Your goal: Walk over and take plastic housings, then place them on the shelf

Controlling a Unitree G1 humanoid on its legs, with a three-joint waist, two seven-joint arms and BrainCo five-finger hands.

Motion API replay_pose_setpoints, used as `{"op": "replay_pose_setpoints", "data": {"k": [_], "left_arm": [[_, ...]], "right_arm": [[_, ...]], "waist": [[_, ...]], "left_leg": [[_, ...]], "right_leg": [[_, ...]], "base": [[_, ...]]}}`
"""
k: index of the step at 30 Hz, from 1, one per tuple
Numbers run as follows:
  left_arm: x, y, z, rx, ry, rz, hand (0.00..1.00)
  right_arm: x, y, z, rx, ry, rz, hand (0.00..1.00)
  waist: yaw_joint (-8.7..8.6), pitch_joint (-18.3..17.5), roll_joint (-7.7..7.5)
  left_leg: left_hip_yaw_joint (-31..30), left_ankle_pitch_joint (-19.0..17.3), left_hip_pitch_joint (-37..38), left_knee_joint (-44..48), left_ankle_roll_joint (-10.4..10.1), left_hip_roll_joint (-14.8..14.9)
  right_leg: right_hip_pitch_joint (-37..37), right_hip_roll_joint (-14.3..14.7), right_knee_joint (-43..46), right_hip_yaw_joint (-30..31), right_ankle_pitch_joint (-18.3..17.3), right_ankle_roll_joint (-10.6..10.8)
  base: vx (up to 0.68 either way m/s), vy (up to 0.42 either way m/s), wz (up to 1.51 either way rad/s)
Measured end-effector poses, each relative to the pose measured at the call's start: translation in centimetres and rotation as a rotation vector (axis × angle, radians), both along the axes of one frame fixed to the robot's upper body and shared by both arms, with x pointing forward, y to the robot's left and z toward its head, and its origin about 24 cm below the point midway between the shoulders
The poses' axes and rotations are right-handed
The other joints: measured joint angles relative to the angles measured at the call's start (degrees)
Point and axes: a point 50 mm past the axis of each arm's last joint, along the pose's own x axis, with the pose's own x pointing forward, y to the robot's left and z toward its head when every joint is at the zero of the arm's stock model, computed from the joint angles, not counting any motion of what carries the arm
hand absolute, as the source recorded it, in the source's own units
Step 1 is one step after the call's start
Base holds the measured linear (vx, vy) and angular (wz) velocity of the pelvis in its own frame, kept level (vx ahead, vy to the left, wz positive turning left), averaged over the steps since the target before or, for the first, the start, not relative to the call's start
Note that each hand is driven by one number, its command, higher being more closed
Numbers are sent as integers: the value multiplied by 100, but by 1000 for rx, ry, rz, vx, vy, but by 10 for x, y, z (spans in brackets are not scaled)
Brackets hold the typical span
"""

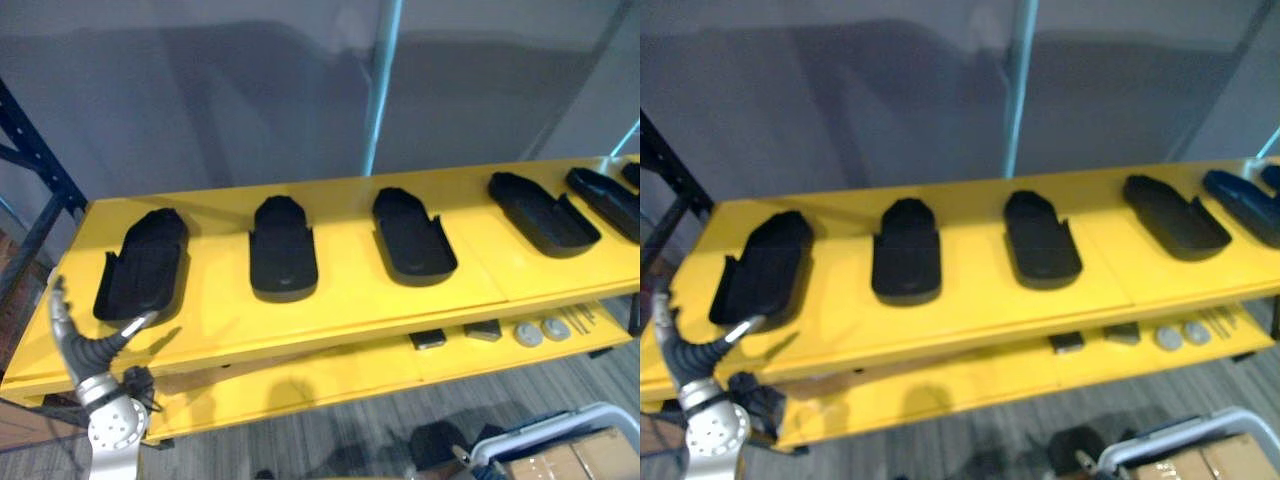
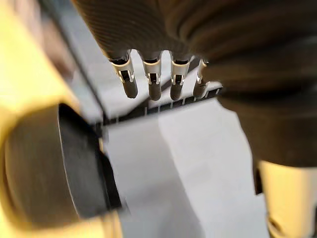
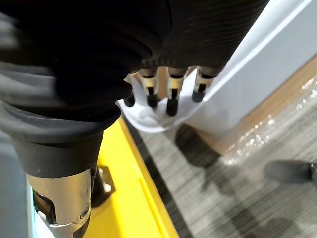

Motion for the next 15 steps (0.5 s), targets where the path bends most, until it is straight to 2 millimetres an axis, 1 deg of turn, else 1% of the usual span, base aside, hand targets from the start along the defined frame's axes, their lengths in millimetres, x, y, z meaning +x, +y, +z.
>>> {"op": "replay_pose_setpoints", "data": {"k": [5,7,8,12,15], "left_arm": [[-2,1,-3,-168,-38,-186,0],[-8,7,-1,-209,-64,-238,0],[-12,14,2,-228,-90,-252,0],[-30,43,20,-245,-246,-170,0],[-34,49,26,-226,-275,-177,0]], "right_arm": [[1,0,0,-4,0,8,0],[2,-1,1,-6,-3,2,0],[1,-2,1,-7,-3,-5,0],[0,-6,2,-14,-7,-29,0],[-1,-6,2,-21,-1,-36,0]], "waist": [[7,17,24],[5,24,35],[13,31,46],[80,57,87],[165,65,96]], "left_leg": [[0,0,3,0,0,2],[-1,0,2,0,0,4],[-8,0,1,0,1,4],[-39,-1,-8,0,1,0],[-84,0,-9,0,2,-4]], "right_leg": [[-1,-1,12,-1,-5,-2],[-3,-1,11,-2,-7,-4],[-2,-1,13,-9,-12,-9],[5,-2,23,-45,-27,-18],[5,-11,80,-71,-72,8]], "base": [[0,0,0],[0,0,0],[0,0,0],[3,-2,2],[3,-4,6]]}}
